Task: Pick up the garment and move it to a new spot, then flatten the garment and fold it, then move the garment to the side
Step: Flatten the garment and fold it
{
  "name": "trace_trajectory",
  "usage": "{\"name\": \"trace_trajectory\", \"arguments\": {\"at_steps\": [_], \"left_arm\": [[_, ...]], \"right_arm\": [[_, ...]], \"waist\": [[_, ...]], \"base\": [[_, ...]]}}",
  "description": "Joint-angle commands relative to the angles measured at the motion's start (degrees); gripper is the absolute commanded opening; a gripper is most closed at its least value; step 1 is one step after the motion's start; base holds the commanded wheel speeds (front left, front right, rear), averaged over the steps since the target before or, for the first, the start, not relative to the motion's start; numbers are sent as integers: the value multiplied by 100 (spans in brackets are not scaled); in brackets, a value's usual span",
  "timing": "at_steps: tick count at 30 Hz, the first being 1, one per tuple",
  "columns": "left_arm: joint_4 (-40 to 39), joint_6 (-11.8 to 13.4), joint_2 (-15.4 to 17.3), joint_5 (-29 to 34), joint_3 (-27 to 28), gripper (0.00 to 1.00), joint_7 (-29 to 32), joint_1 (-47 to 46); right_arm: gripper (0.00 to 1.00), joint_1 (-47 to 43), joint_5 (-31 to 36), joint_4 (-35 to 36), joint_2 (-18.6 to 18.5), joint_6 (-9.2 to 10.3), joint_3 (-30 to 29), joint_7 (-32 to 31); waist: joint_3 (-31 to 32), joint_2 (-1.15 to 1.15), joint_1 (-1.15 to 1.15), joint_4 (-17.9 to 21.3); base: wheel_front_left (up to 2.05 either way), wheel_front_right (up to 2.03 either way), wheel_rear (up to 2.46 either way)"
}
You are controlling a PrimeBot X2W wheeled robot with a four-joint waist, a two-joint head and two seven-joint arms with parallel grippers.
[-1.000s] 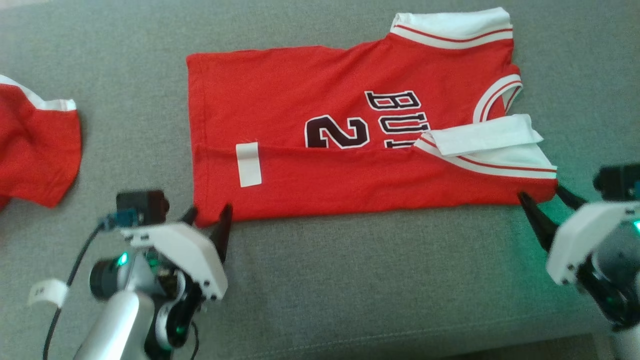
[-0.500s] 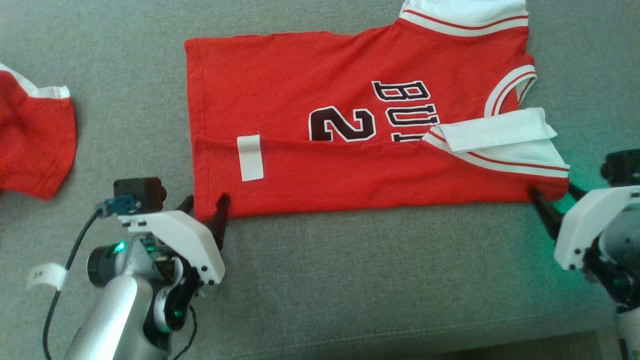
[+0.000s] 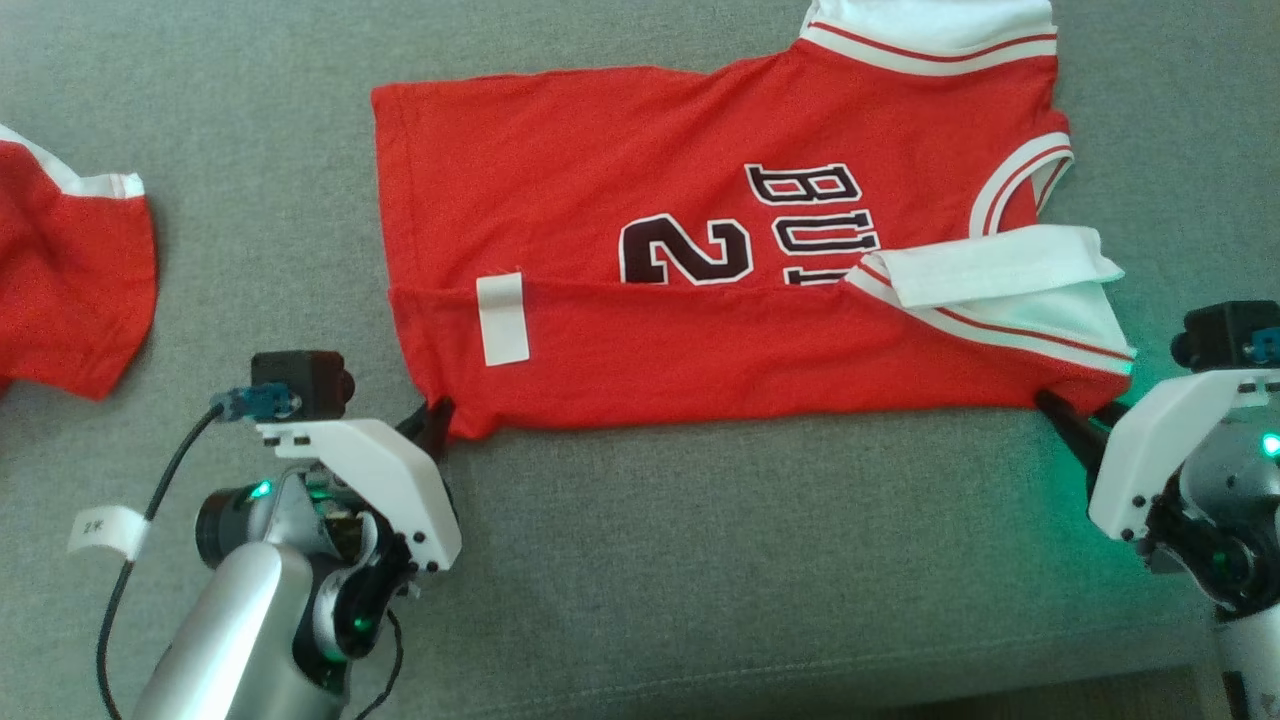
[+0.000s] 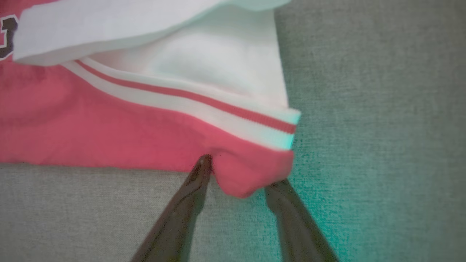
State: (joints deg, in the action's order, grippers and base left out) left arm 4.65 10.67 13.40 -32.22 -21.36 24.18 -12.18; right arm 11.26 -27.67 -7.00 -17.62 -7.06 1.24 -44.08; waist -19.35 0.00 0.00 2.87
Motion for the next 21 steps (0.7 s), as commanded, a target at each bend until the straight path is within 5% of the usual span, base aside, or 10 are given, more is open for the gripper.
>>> {"name": "trace_trajectory", "arguments": {"at_steps": [1, 14, 21], "left_arm": [[-76, -45, 70, -46, 102, 0, 107, -28], [-1369, -157, 914, -274, 337, 0, 619, 779], [-2087, 4, 957, -347, 181, 0, 792, 1515]], "right_arm": [[0, 89, -78, 77, -94, -43, 121, -90], [0, -309, -893, 616, -1051, -43, -395, -820], [0, -1141, -1176, 1277, -1395, -43, -388, -1544]], "waist": [[30, 0, 0, -13], [457, 0, 0, -86], [471, 0, 0, -130]], "base": [[0, 0, 0], [0, 0, 0], [0, 0, 0]]}}
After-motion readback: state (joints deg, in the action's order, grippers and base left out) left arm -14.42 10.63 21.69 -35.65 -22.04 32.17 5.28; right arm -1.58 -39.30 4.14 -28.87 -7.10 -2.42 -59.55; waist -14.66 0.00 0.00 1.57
